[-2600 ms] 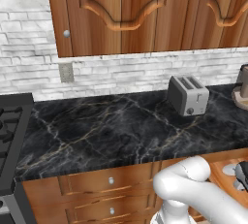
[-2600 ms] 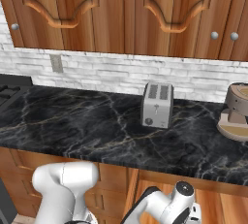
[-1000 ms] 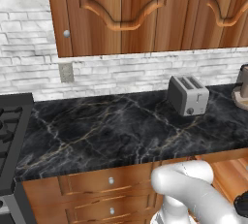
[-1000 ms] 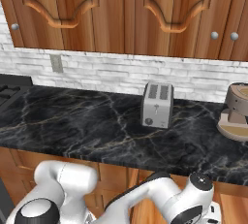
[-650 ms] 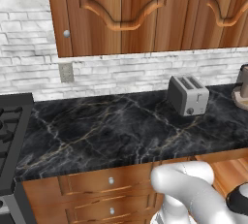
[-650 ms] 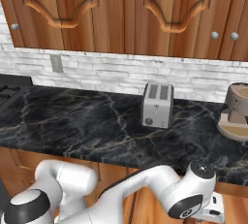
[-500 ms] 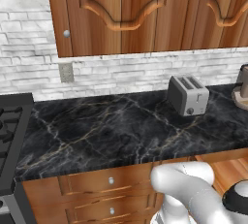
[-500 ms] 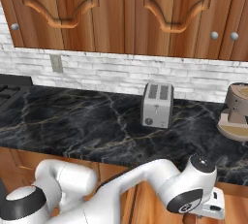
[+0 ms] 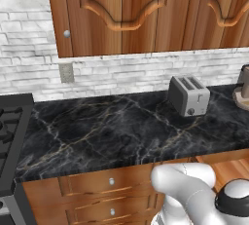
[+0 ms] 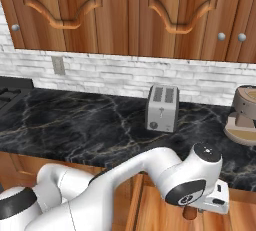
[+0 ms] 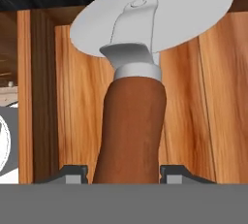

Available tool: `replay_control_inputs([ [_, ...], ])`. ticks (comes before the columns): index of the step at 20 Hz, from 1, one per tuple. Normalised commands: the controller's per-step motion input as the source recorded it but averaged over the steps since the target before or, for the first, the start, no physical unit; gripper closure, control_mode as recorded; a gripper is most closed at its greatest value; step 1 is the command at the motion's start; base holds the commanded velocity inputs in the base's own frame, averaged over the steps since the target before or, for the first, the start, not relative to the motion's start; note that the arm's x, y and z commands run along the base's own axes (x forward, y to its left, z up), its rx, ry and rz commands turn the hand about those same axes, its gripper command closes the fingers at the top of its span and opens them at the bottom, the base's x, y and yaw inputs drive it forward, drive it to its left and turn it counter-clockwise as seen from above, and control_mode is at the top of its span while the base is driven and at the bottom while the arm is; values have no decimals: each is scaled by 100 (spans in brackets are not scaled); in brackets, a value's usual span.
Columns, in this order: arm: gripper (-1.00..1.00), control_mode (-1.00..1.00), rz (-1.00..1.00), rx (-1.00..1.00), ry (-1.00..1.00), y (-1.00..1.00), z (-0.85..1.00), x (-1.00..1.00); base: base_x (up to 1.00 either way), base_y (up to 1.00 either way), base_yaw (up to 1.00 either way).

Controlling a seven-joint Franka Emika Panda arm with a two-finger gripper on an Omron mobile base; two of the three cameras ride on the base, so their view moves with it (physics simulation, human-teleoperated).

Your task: Take the pizza cutter from the drawer on the right and place it on the dining counter for cutting.

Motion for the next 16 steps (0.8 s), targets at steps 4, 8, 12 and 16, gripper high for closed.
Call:
replay_control_inputs([
  [4, 100, -100, 0, 0, -9, 41, 52, 0, 0, 0, 0],
  [8, 100, -100, 0, 0, -7, 52, 48, 0, 0, 0, 0],
  [12, 100, -100, 0, 0, -1, 74, 22, 0, 0, 0, 0],
  [16, 100, -100, 0, 0, -2, 78, 17, 20, 0, 0, 0],
])
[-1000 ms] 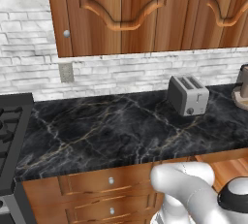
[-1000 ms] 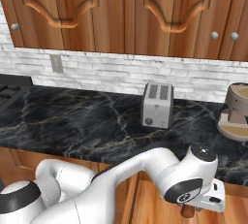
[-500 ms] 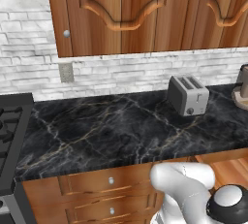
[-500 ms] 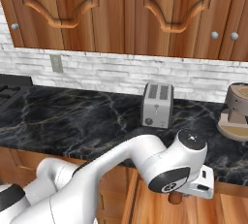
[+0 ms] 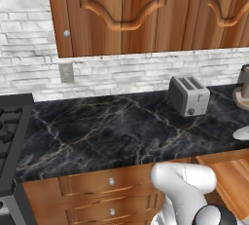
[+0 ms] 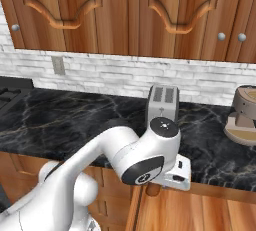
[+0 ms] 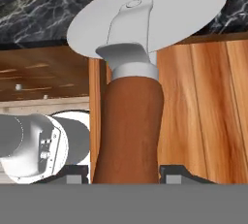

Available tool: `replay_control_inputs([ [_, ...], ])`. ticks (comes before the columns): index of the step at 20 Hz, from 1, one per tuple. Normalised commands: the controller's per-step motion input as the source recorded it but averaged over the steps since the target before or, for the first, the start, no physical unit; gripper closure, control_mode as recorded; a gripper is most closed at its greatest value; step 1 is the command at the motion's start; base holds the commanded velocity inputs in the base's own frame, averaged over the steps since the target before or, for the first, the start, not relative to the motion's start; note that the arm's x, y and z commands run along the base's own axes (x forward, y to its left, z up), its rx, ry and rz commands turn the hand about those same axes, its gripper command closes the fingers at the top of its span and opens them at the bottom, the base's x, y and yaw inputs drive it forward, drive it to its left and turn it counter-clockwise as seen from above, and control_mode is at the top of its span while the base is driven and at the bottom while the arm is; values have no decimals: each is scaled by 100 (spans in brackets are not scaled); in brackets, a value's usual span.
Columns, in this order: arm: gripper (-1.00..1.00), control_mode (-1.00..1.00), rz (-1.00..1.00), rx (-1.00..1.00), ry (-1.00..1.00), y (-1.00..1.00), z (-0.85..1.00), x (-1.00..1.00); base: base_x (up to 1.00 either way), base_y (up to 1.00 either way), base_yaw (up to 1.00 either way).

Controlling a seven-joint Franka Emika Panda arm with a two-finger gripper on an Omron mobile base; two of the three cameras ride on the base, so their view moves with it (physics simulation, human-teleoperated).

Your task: Take the pizza cutter from the drawer on the right and place it on the dining counter for cutting.

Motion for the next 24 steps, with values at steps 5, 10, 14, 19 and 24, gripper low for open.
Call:
replay_control_inputs([
  [5, 100, -100, 0, 0, -3, 70, 33, 41, 0, 0, 0],
  [10, 100, -100, 0, 0, 0, 83, 13, 26, 0, 0, 0],
  [14, 100, -100, -1, -5, 0, 96, 2, 8, 0, 0, 0],
  [19, 100, -100, -4, -5, 0, 89, 1, 0, 0, 0, 0],
  [24, 100, -100, -2, -2, -3, 77, 15, 24, 0, 0, 0],
])
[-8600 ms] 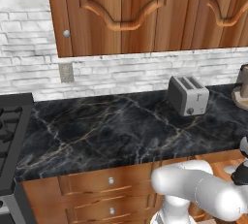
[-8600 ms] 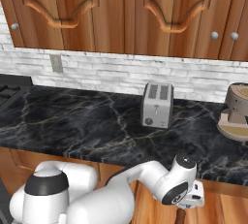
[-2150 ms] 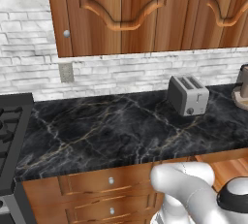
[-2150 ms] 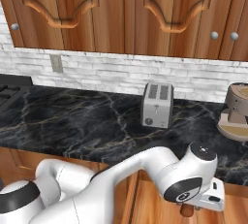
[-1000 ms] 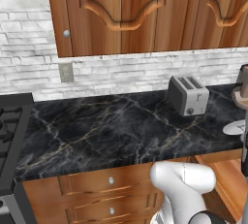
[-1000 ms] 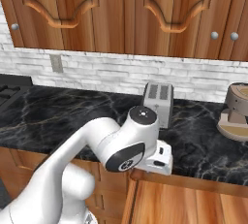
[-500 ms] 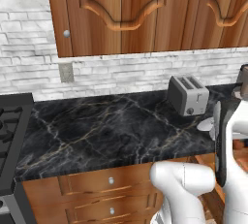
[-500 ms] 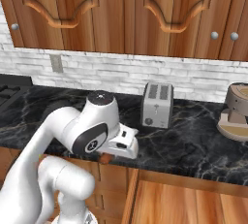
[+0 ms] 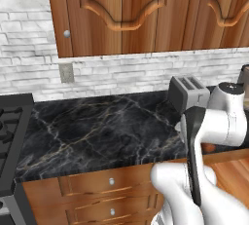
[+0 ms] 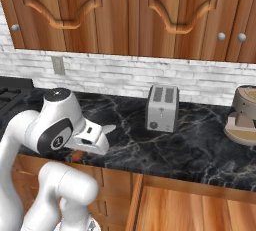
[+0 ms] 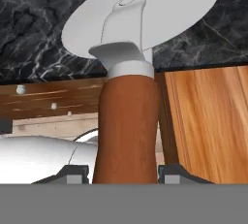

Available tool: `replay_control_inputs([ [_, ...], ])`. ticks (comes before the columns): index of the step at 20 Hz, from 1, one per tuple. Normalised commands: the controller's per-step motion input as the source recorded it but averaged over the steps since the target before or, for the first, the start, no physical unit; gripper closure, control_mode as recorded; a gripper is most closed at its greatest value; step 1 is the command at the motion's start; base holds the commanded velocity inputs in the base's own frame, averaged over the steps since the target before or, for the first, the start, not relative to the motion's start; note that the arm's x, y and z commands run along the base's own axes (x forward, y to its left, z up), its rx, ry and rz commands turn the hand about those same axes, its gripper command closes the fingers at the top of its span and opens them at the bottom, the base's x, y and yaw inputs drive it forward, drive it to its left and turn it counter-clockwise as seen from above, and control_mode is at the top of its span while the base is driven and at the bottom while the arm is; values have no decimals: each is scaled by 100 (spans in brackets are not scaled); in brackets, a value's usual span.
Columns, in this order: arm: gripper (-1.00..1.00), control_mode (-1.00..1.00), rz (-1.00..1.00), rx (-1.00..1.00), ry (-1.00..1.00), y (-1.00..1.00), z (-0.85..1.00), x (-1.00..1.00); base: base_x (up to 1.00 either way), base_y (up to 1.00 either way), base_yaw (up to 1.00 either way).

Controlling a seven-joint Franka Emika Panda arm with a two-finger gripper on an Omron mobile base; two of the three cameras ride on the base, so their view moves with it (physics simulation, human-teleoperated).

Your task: Take the pizza cutter from the drawer on the right and place it on the dining counter for cutting.

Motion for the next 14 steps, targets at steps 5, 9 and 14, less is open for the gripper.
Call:
replay_control_inputs([
  [5, 100, -100, 0, 0, -1, 40, 16, 20, 0, 0, 0],
  [9, 100, -100, 16, 1, -3, 0, 0, 0, 0, 0, 0],
  [14, 100, -100, 5, 0, -6, 0, 0, 1, 0, 0, 0],
])
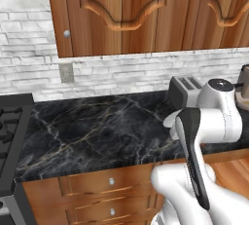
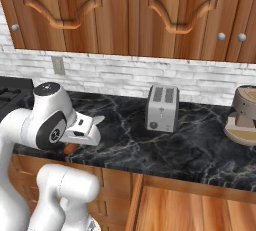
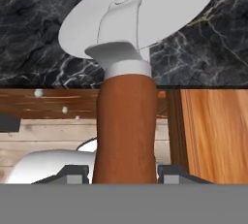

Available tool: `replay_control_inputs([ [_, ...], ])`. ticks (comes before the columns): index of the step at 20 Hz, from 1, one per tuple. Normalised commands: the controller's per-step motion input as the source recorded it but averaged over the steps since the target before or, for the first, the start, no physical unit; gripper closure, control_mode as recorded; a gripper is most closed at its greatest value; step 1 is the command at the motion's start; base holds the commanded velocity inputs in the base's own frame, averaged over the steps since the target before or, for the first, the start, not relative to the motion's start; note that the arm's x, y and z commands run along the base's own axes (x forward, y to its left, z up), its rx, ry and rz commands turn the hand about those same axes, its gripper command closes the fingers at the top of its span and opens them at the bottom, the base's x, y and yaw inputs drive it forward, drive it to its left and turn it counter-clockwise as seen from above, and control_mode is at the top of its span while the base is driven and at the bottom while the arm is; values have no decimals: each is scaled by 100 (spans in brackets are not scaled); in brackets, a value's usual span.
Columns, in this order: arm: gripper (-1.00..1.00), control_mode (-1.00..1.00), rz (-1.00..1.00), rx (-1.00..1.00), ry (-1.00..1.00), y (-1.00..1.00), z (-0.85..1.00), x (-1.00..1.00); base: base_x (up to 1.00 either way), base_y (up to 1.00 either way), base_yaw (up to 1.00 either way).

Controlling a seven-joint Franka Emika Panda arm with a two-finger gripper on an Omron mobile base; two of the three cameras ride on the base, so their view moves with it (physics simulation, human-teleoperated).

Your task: Take the pizza cutter from the drawer on the right and place it on the dining counter for cutting.

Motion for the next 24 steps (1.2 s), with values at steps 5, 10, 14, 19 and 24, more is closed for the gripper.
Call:
replay_control_inputs([
  [5, 100, -100, -3, 0, -3, 0, 0, 0, 0, 0, 0],
  [10, 100, -100, -1, 0, -14, 0, 0, 0, 0, 0, 0],
  [14, 100, -100, 0, 0, -9, 3, 0, 0, 0, 0, 0],
  [19, 100, 100, 0, 0, 0, 5, 0, 0, -1, 4, 0],
  [24, 100, 100, 0, 0, 0, 0, 0, 0, -37, 62, 4],
])
